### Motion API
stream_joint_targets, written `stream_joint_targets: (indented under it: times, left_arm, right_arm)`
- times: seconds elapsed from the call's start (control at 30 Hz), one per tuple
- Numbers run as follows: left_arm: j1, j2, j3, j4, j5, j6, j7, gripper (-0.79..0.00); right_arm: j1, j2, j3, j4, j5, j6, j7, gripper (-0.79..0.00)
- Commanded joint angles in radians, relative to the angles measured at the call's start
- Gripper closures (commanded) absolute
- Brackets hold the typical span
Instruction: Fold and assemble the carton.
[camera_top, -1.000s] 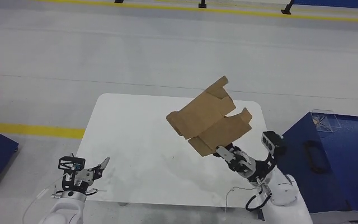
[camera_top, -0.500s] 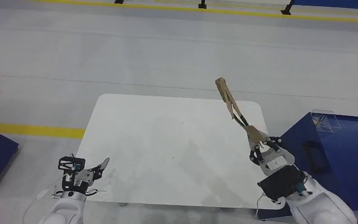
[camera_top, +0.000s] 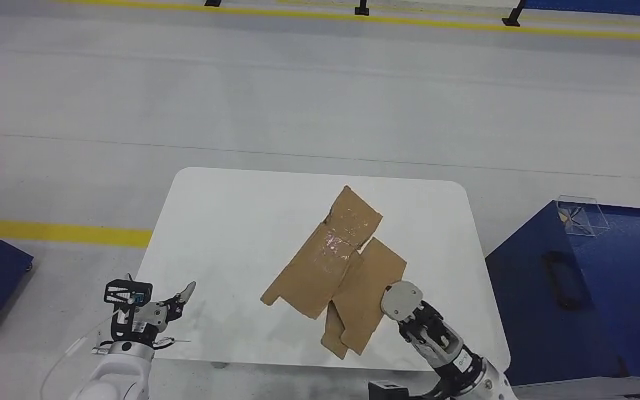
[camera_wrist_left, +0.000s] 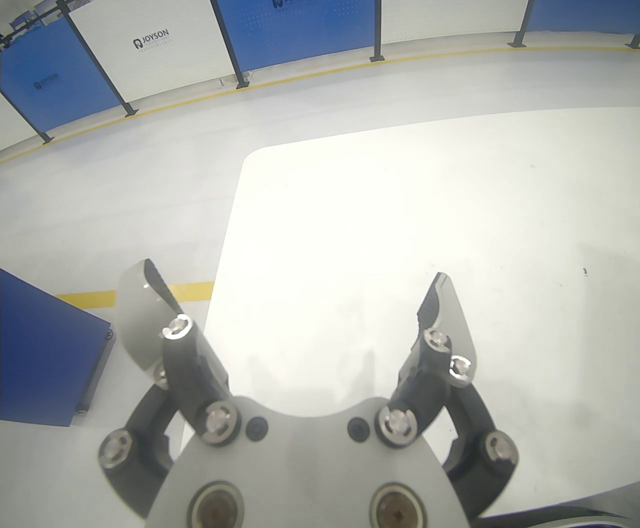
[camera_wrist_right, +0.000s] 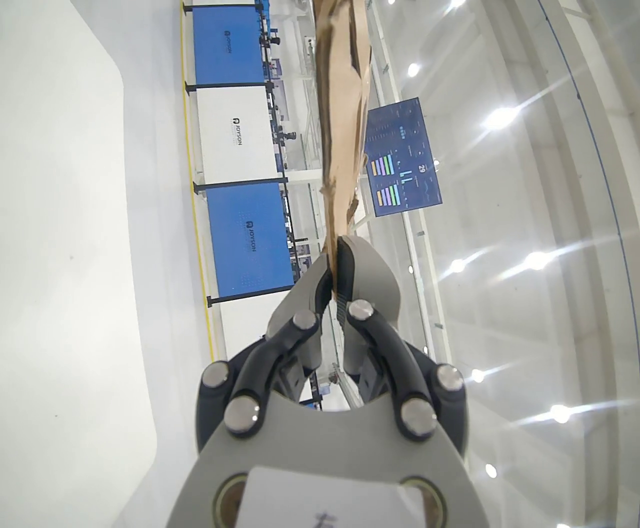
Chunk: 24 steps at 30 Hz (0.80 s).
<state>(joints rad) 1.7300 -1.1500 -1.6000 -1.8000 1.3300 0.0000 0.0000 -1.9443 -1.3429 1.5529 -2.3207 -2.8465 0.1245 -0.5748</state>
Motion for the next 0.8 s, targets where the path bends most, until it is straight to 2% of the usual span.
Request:
stream_joint_targets:
  times: [0.0,0.1,0.17,0.27,0.4,0.5,0.57,0.63,0.77]
  left_arm:
    - [0.000,0.000,0.000,0.000,0.000,0.000,0.000,-0.785]
    - [0.000,0.000,0.000,0.000,0.000,0.000,0.000,-0.785]
    - [0.000,0.000,0.000,0.000,0.000,0.000,0.000,-0.785]
    - [0.000,0.000,0.000,0.000,0.000,0.000,0.000,-0.785]
    - [0.000,0.000,0.000,0.000,0.000,0.000,0.000,-0.785]
    - [0.000,0.000,0.000,0.000,0.000,0.000,0.000,-0.785]
    - [0.000,0.000,0.000,0.000,0.000,0.000,0.000,-0.785]
    - [0.000,0.000,0.000,0.000,0.000,0.000,0.000,-0.785]
    - [0.000,0.000,0.000,0.000,0.000,0.000,0.000,-0.785]
  right_arm:
    - [0.000,0.001,-0.011,-0.014,0.076,-0.046,-0.002,0.000]
    - [0.014,0.004,0.014,-0.029,0.295,-0.150,-0.033,0.000]
    - [0.026,0.004,0.045,-0.029,0.543,-0.262,-0.062,0.000]
    - [0.048,0.011,0.137,-0.029,0.934,-0.536,-0.077,0.000]
    - [0.084,0.026,0.224,0.038,1.415,-0.918,0.033,0.000]
    - [0.131,0.046,0.210,0.152,1.769,-1.137,0.230,0.000]
    - [0.166,0.069,0.128,0.203,1.992,-1.137,0.417,0.000]
    - [0.212,0.103,0.013,0.245,2.218,-1.137,0.672,0.000]
    - [0.320,0.157,-0.143,0.412,2.705,-1.135,1.042,0.000]
